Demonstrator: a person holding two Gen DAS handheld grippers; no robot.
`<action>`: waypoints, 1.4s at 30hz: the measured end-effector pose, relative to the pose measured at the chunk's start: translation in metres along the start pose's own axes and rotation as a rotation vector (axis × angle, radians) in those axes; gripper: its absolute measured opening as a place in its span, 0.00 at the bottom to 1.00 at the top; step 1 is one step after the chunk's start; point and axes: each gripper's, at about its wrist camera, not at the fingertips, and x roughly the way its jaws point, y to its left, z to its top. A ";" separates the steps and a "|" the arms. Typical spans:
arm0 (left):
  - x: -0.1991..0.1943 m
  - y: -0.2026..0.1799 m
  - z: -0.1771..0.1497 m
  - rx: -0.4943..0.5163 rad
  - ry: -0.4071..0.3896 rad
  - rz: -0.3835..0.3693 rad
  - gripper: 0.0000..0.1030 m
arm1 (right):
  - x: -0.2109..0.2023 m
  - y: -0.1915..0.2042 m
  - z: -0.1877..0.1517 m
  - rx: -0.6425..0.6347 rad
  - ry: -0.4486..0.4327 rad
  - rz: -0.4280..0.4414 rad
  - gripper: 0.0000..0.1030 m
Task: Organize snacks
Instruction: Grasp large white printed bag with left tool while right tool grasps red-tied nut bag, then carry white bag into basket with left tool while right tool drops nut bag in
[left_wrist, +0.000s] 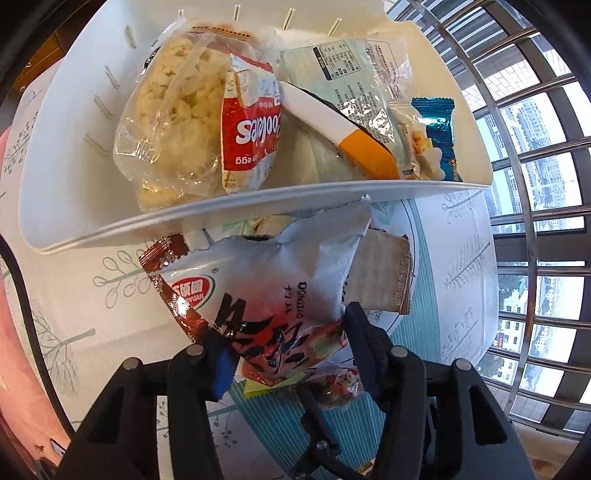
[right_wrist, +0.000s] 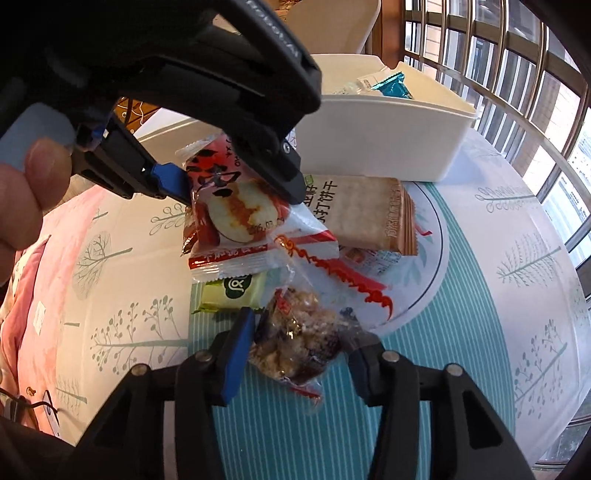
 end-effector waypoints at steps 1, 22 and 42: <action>0.000 0.001 0.000 -0.004 0.000 -0.003 0.48 | 0.000 0.000 0.000 0.002 0.003 0.002 0.46; -0.043 -0.009 -0.023 0.024 -0.014 0.041 0.39 | -0.021 -0.021 0.006 -0.046 0.116 0.088 0.37; -0.140 0.002 -0.052 -0.059 -0.069 0.069 0.40 | -0.066 -0.031 0.060 -0.164 0.073 0.242 0.36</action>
